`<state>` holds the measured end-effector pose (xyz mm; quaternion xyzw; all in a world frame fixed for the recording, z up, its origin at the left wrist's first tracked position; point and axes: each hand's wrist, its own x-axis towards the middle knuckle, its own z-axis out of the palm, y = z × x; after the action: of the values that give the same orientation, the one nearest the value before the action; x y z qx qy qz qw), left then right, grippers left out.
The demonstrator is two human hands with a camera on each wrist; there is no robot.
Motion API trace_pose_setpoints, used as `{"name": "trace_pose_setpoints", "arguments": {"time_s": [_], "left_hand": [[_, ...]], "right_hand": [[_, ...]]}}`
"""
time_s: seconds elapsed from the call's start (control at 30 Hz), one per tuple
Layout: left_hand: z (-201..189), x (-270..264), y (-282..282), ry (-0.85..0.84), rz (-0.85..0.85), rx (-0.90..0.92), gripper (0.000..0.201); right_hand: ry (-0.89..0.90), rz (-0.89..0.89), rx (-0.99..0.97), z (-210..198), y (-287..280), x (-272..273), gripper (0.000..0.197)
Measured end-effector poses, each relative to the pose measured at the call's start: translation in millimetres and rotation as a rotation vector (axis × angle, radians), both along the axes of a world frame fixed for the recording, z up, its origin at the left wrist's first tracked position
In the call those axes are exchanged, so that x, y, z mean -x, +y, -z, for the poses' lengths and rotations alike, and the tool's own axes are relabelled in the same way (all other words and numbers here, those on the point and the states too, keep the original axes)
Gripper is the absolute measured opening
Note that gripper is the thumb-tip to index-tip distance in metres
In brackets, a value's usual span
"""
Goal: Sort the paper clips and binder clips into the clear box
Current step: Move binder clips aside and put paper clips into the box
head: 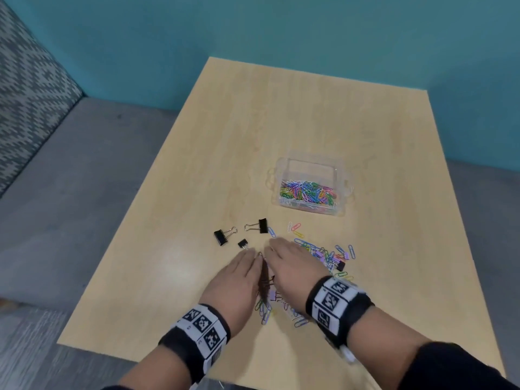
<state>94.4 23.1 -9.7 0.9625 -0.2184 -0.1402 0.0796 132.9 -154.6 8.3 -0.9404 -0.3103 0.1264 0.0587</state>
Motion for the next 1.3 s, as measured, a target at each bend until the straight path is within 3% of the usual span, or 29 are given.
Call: {"name": "trace_pose_setpoints", "arguments": {"time_s": [0.2, 0.33, 0.4, 0.5, 0.63, 0.8, 0.97, 1.07, 1.13, 1.23, 1.3], "left_hand": [[-11, -20, 8, -0.022, -0.072, -0.054, 0.05], [-24, -37, 5, -0.067, -0.046, -0.07, 0.058], [-22, -40, 1, -0.04, -0.077, 0.01, 0.063], [-22, -29, -7, 0.001, -0.134, 0.097, 0.058], [-18, -1, -9, 0.029, -0.185, 0.153, 0.057], [-12, 16, -2, 0.042, -0.246, 0.158, 0.061], [-8, 10, -1, 0.033, -0.285, 0.175, 0.057], [-7, 6, -4, 0.019, -0.223, 0.192, 0.057], [-8, 6, -6, 0.003, -0.158, 0.189, 0.057], [-4, 7, -9, -0.021, -0.051, 0.162, 0.063], [3, 7, -10, -0.015, 0.041, 0.126, 0.067]], "right_hand": [[0.102, 0.009, 0.147, 4, 13, -7, 0.068], [0.054, -0.11, 0.139, 10, 10, 24, 0.057], [0.031, -0.135, 0.059, 8, 1, 30, 0.048], [0.011, 0.003, -0.019, -4, -18, 6, 0.041], [0.065, 0.25, 0.059, 3, -38, -40, 0.049], [0.085, 0.159, 0.208, 16, -5, -33, 0.059], [0.12, -0.014, 0.131, 4, 13, 21, 0.064], [0.113, -0.122, -0.012, 3, -6, 35, 0.046], [0.087, -0.033, -0.09, -2, -27, 28, 0.032], [0.07, 0.121, -0.05, -9, -56, 6, 0.037], [0.063, 0.121, 0.007, -10, -65, -5, 0.046]]}}
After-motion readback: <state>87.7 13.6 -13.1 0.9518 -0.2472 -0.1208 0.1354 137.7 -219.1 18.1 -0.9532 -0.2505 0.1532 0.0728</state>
